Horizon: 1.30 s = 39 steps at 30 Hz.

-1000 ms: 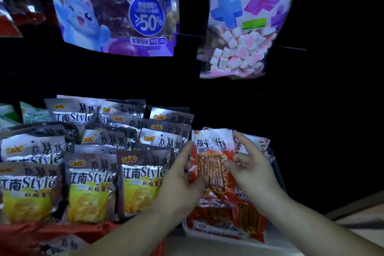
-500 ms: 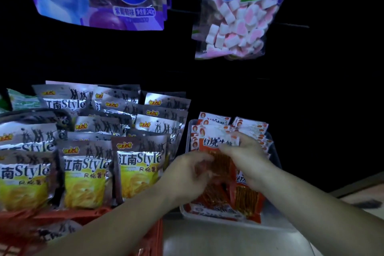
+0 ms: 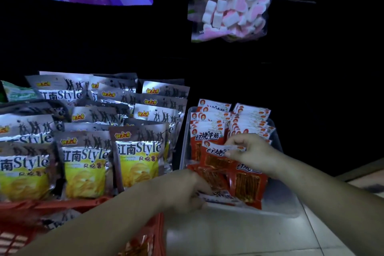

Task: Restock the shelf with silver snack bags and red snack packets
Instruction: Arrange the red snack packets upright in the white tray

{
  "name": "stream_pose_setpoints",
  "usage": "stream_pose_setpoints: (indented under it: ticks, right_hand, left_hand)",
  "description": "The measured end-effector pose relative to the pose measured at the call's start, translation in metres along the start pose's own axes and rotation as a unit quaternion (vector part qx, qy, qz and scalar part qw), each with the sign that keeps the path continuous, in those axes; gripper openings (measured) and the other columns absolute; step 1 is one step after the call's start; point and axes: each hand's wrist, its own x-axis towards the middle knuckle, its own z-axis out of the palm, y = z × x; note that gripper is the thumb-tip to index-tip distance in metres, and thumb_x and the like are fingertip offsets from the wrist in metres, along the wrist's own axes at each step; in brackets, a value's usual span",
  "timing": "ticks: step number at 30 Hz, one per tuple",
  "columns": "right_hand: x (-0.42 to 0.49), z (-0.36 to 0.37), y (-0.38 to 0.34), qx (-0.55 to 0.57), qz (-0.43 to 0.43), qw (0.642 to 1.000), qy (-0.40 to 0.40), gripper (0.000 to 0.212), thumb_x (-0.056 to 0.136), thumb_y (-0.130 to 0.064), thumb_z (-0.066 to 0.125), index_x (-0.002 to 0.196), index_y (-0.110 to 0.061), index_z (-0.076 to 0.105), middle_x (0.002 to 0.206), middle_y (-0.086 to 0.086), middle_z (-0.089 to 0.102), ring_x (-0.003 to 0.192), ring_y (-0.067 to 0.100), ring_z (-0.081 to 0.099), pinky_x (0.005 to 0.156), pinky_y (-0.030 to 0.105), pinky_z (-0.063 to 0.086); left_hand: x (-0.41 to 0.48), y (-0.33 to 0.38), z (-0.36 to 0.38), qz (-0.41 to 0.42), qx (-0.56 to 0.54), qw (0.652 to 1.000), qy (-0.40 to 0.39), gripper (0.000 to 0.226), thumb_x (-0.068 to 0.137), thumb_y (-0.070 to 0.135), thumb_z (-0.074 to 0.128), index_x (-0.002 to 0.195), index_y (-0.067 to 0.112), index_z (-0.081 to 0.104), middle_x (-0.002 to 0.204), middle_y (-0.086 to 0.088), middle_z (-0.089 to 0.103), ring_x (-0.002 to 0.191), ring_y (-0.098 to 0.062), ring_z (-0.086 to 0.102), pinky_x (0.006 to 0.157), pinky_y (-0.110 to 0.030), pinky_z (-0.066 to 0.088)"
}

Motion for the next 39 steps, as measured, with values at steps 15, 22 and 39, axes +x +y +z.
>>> stream_pose_setpoints:
  ticks: [15,22,39]
  right_hand:
    - [0.001,0.017,0.011,-0.018,0.055,0.994,-0.088,0.016,0.092,-0.021,0.068,0.084,-0.031,0.077,0.088,-0.008,0.074,0.091,0.012,0.067,0.085,0.034,0.054]
    - [0.004,0.018,0.017,0.029,0.066,0.996,-0.057,0.022,0.1,-0.028,0.061,0.09,-0.013,0.075,0.089,0.012,0.072,0.087,0.026,0.069,0.086,0.042,0.054]
    - [0.004,0.046,0.025,0.111,0.245,0.939,-0.215,0.062,0.097,-0.073,0.039,0.127,-0.03,0.071,0.143,0.013,0.059,0.133,0.04,0.052,0.104,0.056,0.048]
  left_hand:
    - [0.02,0.011,0.005,0.004,0.066,0.996,0.06,0.017,0.096,0.015,0.055,0.103,0.018,0.07,0.103,-0.007,0.072,0.097,-0.027,0.065,0.077,-0.032,0.05]
    - [0.008,-0.004,0.005,0.04,-0.017,0.967,0.249,0.023,0.097,0.01,0.054,0.109,0.022,0.07,0.1,0.002,0.073,0.086,-0.016,0.066,0.072,-0.029,0.053]
    - [-0.015,-0.008,-0.016,0.087,0.09,0.987,0.098,0.016,0.084,0.027,0.055,0.098,0.027,0.061,0.093,0.0,0.069,0.089,-0.025,0.066,0.073,-0.039,0.054]
